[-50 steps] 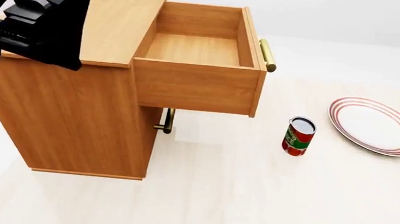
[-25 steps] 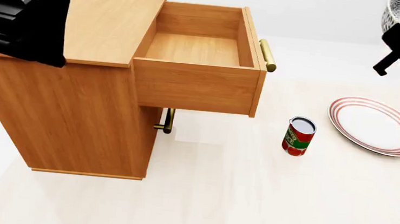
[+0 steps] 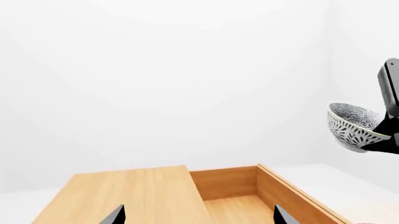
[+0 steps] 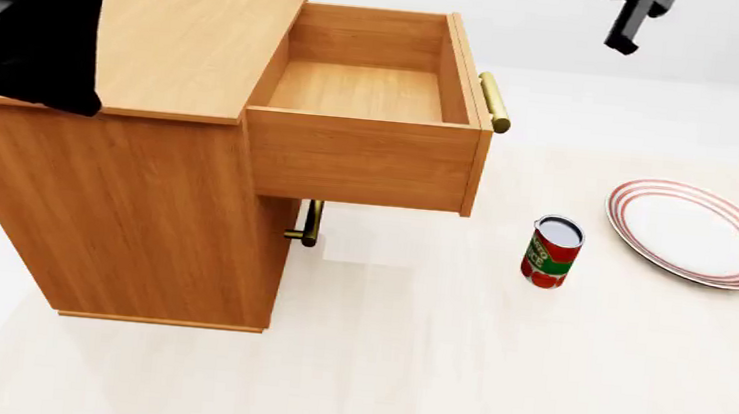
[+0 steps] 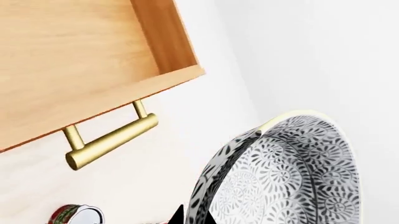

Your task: Put the bowl in the top drawer of the cabinet.

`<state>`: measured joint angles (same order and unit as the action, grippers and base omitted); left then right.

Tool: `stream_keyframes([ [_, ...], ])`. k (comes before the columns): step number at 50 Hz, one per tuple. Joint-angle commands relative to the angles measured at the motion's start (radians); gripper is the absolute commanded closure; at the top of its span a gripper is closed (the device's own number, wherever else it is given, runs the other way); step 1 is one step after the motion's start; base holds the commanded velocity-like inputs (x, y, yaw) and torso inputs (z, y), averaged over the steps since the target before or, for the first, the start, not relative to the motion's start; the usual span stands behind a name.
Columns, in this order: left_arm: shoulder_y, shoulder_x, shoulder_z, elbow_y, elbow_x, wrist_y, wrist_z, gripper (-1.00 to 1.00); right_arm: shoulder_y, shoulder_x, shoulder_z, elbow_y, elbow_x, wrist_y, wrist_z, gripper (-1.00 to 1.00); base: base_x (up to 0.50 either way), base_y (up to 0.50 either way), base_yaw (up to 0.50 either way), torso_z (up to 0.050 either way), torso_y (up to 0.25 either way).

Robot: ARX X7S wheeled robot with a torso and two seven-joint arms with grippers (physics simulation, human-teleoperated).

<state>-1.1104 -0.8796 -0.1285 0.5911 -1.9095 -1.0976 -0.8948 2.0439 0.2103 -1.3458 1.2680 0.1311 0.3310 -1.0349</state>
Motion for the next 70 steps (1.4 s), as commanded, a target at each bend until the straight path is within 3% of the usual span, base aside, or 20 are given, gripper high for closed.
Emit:
stream_keyframes([
  [1, -0.003, -0.011, 0.000, 0.005, -0.011, 0.007, -0.007, -1.00, 0.011, -0.098, 0.136, 0.041, -0.103, -0.128, -0.091, 1.00, 0.00, 0.00, 0.00, 0.000, 0.000],
  [18, 0.004, -0.034, -0.021, 0.019, -0.038, 0.020, -0.004, -1.00, 0.034, -0.207, 0.234, 0.041, -0.118, -0.184, -0.183, 1.00, 0.00, 0.00, 0.00, 0.000, 0.001],
  [29, -0.023, -0.040, -0.035, 0.033, -0.058, 0.025, 0.029, -1.00, 0.056, -0.210, -0.099, 0.016, 0.259, -0.230, -0.184, 1.00, 0.00, 0.00, 0.00, 0.000, 0.000],
  [50, -0.052, -0.047, -0.083, 0.062, -0.007, 0.013, 0.112, -1.00, 0.068, -0.210, -0.148, -0.053, 0.338, -0.231, -0.174, 1.00, 0.00, 0.00, 0.00, 0.000, -0.026],
  [57, -0.083, -0.085, -0.071, 0.063, -0.055, 0.022, 0.085, -1.00, 0.068, -0.210, -0.150, -0.058, 0.337, -0.227, -0.172, 1.00, 0.00, 0.00, 0.00, 0.000, -0.096],
  [70, -0.291, -0.229, 0.036, 0.043, -0.177, 0.010, 0.017, -1.00, 0.066, -0.210, -0.149, -0.053, 0.327, -0.225, -0.166, 1.00, 0.00, 0.00, 0.00, 0.000, -0.096],
])
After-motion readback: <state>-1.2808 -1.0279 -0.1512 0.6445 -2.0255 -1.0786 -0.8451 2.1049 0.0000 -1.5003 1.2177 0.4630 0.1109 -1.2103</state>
